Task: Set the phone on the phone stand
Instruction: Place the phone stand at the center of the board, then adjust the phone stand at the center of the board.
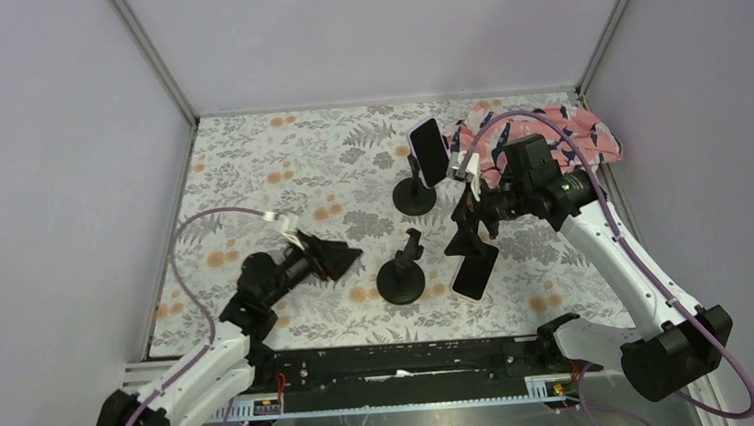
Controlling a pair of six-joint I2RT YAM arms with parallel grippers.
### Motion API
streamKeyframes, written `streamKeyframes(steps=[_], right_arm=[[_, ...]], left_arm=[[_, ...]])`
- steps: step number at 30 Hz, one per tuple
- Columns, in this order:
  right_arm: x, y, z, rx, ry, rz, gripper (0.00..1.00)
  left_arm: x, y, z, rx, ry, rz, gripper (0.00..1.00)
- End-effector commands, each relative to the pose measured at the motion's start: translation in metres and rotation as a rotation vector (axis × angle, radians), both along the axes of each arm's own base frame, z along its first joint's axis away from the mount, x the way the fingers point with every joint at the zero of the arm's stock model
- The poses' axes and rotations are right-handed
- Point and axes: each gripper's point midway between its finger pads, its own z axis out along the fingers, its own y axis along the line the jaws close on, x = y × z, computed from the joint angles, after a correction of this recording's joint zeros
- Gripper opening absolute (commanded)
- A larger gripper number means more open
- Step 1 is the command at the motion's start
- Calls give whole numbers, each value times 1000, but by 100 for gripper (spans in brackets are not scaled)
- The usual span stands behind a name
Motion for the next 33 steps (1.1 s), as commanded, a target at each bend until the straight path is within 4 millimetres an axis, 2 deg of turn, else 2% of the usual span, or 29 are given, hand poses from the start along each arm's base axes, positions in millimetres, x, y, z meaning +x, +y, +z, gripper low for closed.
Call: streamKeyframes(steps=[1, 3, 5, 7, 11, 12, 14, 17, 19, 22, 25, 26, 29, 30, 33], right_arm=[[-5, 0, 3, 94, 8, 40, 100], [-6, -2, 0, 109, 8, 43, 100], [-6, -5, -4, 111, 6, 40, 100], [-5, -7, -9, 111, 5, 34, 100], [-4, -11, -18, 120, 18, 26, 100], [-5, -11, -20, 123, 24, 27, 100], [-6, -12, -21, 128, 26, 27, 100], [-9, -13, -23, 137, 20, 29, 100], [-9, -14, -23, 141, 14, 27, 100], [-8, -15, -25, 146, 15, 23, 100], [-6, -17, -25, 152, 17, 16, 100], [-6, -17, -25, 153, 17, 14, 100], [-6, -19, -27, 155, 21, 6, 100], [-6, -20, -27, 156, 21, 4, 100], [-5, -21, -28, 158, 21, -3, 100]], left_arm=[[-26, -43, 5, 100, -246, -151, 71], [-40, -59, -10, 200, -383, -210, 72], [-51, -66, -24, 277, -540, -277, 73], [-54, -69, -32, 319, -638, -318, 78], [-38, -90, -49, 463, -774, -429, 84], [-32, -97, -44, 449, -792, -456, 84], [-27, -105, -47, 410, -785, -508, 83], [-28, -117, -46, 330, -793, -579, 78], [-32, -126, -55, 295, -758, -641, 71], [-34, -135, -61, 255, -716, -697, 53], [-34, -138, -64, 233, -687, -710, 33], [-33, -138, -64, 231, -681, -706, 22], [-28, -134, -61, 238, -665, -649, 3], [-25, -131, -59, 242, -657, -614, 0], [-9, -116, -49, 261, -614, -447, 0]])
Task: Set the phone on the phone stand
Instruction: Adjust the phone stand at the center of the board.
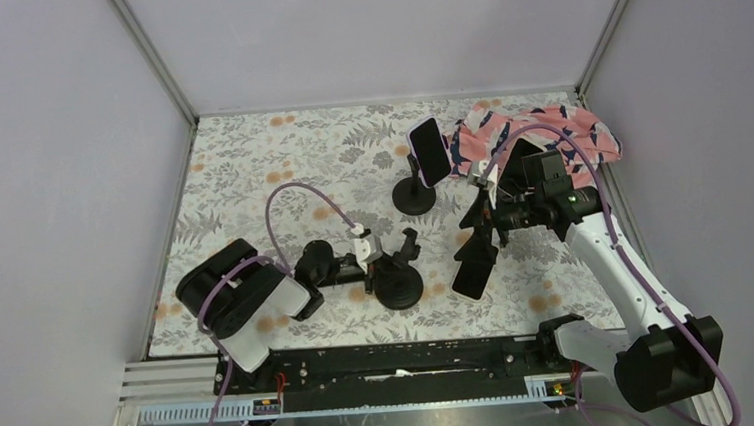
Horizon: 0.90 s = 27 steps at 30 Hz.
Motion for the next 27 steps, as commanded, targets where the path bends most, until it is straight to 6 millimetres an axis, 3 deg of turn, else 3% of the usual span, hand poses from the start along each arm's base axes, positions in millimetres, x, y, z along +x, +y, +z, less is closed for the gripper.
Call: streamKeyframes(steps=[1, 6, 11, 13, 17, 20, 23, 24, 26, 27], right_arm=[[-1, 0, 7, 38, -39, 15, 100], [1, -2, 2, 35, -32, 6, 100], [3, -6, -2, 30, -30, -11, 100], [3, -7, -4, 29, -30, -15, 100], [3, -9, -7, 26, -25, -24, 100], [4, -10, -9, 24, -23, -27, 100], [5, -11, -11, 19, -20, -30, 100], [6, -11, -12, 17, -20, -33, 100], [7, -13, -14, 5, -20, -39, 100], [7, -13, -15, 0, -20, -41, 100]], left_arm=[[28, 19, 42, -118, -51, 251, 0], [67, 54, 50, -124, -11, 747, 0], [108, 90, 28, -141, 203, 1241, 0], [119, 95, 16, -138, 247, 1407, 0], [125, 84, 16, -127, 167, 1665, 0], [125, 67, 9, -125, 167, 1657, 0], [125, 62, -3, -127, 205, 1648, 0], [124, 63, -8, -110, 211, 1652, 6], [121, 65, -13, -98, 222, 1654, 36], [120, 66, -15, -92, 226, 1652, 46]])
